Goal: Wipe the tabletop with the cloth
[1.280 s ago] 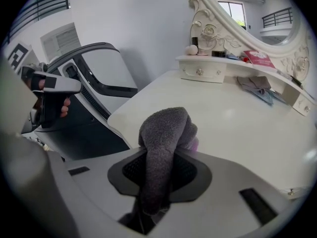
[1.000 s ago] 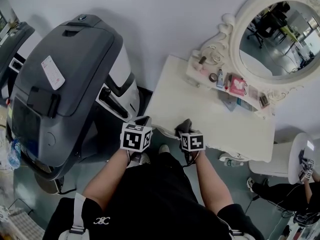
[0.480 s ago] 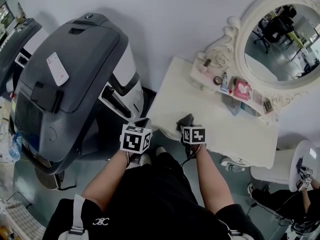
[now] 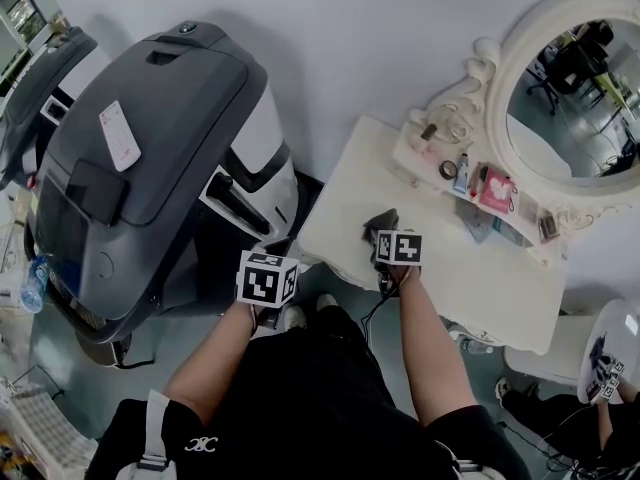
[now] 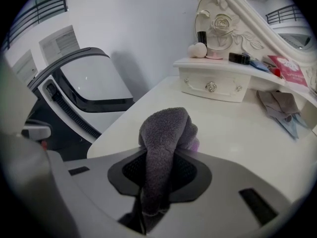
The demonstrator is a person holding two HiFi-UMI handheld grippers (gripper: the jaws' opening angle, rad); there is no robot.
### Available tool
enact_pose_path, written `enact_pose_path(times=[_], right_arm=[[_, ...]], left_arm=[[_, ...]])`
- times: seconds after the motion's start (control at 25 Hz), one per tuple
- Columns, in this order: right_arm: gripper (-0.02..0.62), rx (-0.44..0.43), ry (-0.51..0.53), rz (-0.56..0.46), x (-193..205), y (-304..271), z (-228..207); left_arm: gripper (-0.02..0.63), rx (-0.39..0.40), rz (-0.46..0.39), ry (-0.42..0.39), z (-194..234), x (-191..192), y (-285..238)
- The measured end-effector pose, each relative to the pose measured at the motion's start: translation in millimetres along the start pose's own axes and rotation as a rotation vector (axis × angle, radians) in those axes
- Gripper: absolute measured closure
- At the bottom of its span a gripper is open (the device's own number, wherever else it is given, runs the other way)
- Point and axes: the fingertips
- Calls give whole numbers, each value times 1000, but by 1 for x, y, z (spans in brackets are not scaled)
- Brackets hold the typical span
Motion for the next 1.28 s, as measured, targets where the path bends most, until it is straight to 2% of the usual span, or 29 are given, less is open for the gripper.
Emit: enact_pose_path(times=[0.76,1.04,1.28], right_arm=[[502,-45,73,24,-95,-59,-35],[502,-61,87,-5,-101,-62,-36],[501,-64,85,2,-98,-60,-31]], left_arm=[[606,-109,22,67,9,-25,-14],[606,-154,6,107,19,-22,-5],[606,-151,-12,136,17,-21,-5]])
Point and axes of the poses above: the fingertips, and each gripper's own axes: y backward along the fingers, z to its left, x out of its underside, and after that the axes turned 9 degrees about x, right-handed
